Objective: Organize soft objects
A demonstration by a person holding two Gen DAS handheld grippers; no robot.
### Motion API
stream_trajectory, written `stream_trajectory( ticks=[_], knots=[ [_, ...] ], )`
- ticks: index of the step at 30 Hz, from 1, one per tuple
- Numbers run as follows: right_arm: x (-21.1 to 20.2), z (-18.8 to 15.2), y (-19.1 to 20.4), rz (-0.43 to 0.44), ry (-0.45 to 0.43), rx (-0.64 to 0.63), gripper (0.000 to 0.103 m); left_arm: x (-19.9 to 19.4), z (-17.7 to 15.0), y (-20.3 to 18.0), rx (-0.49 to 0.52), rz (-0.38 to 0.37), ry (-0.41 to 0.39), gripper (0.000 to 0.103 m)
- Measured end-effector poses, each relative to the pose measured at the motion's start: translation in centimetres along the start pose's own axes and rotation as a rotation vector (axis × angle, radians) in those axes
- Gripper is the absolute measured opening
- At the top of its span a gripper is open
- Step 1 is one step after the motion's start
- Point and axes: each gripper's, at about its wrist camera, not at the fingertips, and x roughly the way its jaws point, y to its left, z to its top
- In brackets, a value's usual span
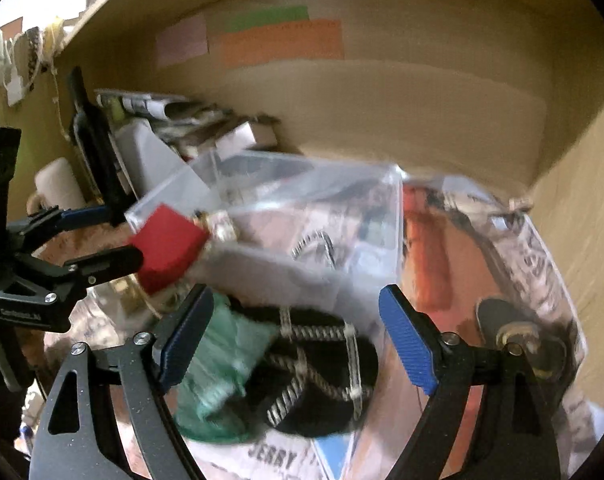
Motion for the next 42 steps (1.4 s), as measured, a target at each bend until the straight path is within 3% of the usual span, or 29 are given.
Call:
stream_trajectory(
  ticks=[7,9,11,16,20,22,24,27,42],
  knots=[
    [0.8,-2.2,-3.0,-0.043,0.084,0.076,0.083,1.8,-0.3,-0.3,-0.031,0.000,0.019,0.099],
    [0.9,-2.4,-4.0,-0.016,0.089,0.120,0.083,1.9,-0.4,-0.3,-0.037,0.008,0.005,0.092],
    [0.9,-2.2,-4.6,-0.011,0.088,0.147,0.083,2.0,-0.3,-0.3,-0.037,0.003,0.006,0.079],
    [2.8,-2.2,-4.9,-0.010,0.138,0.133,0.082,2.3,-0.6,-0.4,-0.041,-0.010,0.013,0.068],
    [4.7,-2.6,-5.4,0.018,0.204,0.146,0.049,2.0,-0.8,-0.5,-0.037,-0.017,0.005,0.060],
    [4.7,-2.7,-5.0,0.008,0.192,0.126,0.048,1.8,-0.8,-0.4,-0.039,-0.022,-0.003,0.056],
    [4.7,-2.7,-4.6,0.032,0.191,0.109,0.026,1.5,-0.8,-0.4,-0.045,-0.028,-0.010,0.052],
    [4.3,-2.7,-4.2,0.018,0.168,0.096,0.020,0.9,-0.9,-0.2,-0.052,-0.029,-0.028,0.050],
    [-3.8,-0.5,-4.3,-0.031,-0.085,0.099,0.015,-3.6,0.7,0.2,-0.060,-0.006,-0.144,0.047]
  ],
)
